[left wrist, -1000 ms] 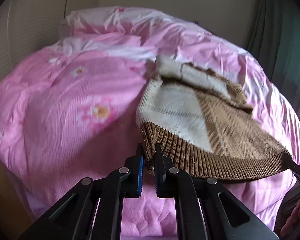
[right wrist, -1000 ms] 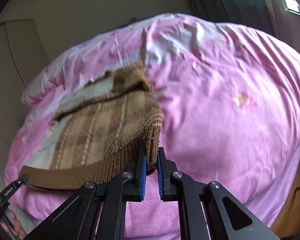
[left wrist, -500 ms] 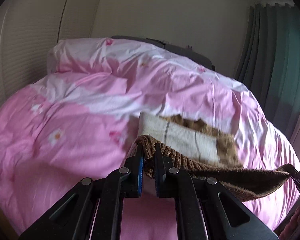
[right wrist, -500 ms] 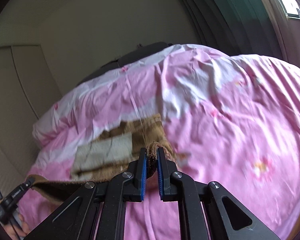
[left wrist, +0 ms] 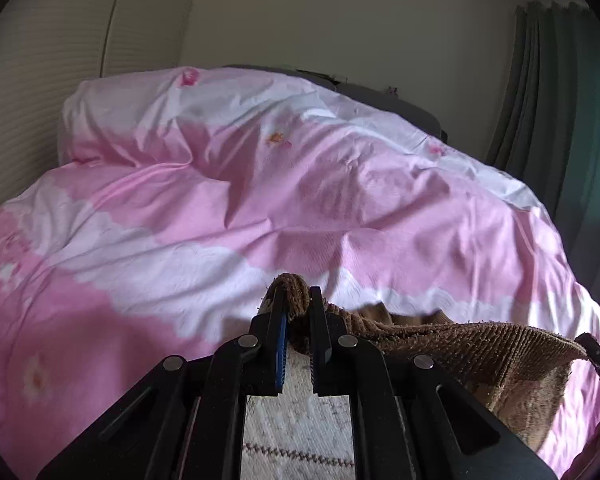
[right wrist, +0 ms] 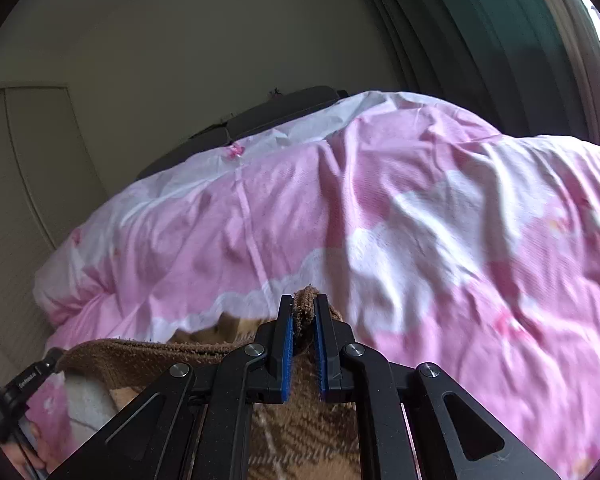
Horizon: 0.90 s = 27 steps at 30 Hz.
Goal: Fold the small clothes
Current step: 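Grasp the ribbed hem with both grippers and lift it toward the collar, then lay the hem over the collar and open both grippers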
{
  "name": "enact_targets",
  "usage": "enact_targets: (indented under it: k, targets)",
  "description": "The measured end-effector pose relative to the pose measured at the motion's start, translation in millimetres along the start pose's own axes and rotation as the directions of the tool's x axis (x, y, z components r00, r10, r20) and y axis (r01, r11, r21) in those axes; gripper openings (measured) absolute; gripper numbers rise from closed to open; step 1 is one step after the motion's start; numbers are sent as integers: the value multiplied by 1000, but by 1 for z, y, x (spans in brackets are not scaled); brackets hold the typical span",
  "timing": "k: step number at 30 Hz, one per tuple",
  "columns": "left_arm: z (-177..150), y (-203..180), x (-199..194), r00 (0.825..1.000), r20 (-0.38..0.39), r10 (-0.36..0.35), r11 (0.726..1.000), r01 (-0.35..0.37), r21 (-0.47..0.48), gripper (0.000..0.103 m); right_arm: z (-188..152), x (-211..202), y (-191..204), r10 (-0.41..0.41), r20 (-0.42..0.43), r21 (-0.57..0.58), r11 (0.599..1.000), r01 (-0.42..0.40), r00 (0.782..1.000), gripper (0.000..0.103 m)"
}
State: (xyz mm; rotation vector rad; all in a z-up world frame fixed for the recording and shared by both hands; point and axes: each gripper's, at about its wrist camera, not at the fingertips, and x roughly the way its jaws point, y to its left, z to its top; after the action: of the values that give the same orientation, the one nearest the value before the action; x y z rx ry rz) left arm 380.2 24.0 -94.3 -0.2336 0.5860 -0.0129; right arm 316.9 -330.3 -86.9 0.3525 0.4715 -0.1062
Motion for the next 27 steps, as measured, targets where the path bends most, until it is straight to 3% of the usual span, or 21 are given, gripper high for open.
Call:
enact_targets:
  k: [9,17,19,21,23,27]
  targets:
    - [-1,7,94,993,-113,40,999,-38,20,11,-4,102,2,-55,-81,-14,998,54,995,10]
    - [-13,7,125,980,-186,73,997,-64,51,13,-22,132,1,-124,-133,-55,991,118,983,10]
    - [-11,6,124,977,-199,75,996,-65,59,15,-22,130,3,-134,-139,-65,990,126,981,19]
    - [-8,5,117,977,-202,73,996,-61,67,24,-20,122,6,-147,-123,-76,987,138,981,47]
    - [-4,3,102,980,-181,80,994,-64,92,27,-17,109,10,-159,-92,-96,984,150,983,53]
    - [-2,-6,73,984,-136,112,983,-90,159,36,-16,80,24,-149,-46,-165,976,140,988,53]
